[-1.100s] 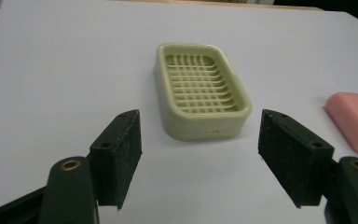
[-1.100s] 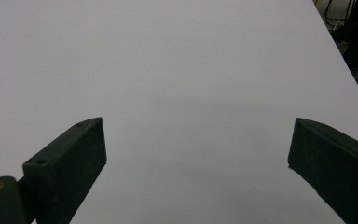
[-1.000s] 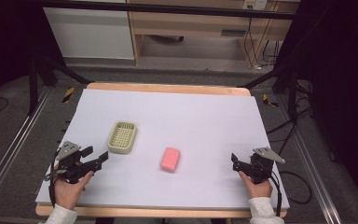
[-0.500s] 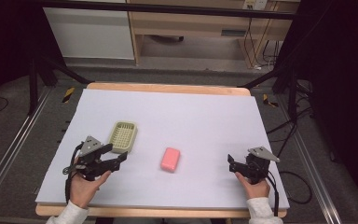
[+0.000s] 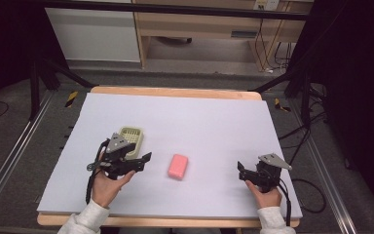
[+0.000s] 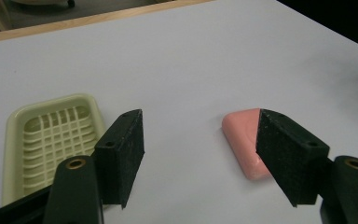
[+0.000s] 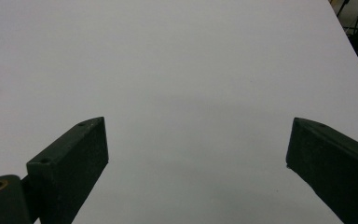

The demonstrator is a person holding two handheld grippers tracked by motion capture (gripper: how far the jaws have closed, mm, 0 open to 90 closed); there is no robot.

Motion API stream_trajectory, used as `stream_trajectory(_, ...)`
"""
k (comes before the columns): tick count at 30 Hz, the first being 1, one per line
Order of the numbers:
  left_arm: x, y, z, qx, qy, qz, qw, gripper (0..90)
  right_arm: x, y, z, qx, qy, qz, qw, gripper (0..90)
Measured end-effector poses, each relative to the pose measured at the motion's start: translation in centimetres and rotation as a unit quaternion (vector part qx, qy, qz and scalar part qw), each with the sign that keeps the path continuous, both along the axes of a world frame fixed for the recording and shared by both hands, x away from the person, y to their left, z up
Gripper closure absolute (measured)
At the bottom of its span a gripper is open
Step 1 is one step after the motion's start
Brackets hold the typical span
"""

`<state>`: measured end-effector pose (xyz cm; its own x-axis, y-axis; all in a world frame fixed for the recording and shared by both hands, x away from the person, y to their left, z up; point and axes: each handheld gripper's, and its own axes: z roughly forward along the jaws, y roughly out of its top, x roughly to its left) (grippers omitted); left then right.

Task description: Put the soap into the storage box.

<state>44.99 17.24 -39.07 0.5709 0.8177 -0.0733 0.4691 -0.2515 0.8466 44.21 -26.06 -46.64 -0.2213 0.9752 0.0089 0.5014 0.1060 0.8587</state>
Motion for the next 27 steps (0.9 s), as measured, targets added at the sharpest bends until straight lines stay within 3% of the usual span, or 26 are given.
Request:
stream_trajectory(19,2.4,-4.9,0.0,0.043,0.029,-0.019,0.9984,31.3,0.1,0.5,0.1,-0.005,0.005,0.008,0.9999,5.8)
stream_trajectory(27,3.4,-6.9,-0.9,0.063,0.049,-0.021,0.9966,31.0,0.0,0.7,0.1,-0.003,0.010,0.014,0.9998,6.1)
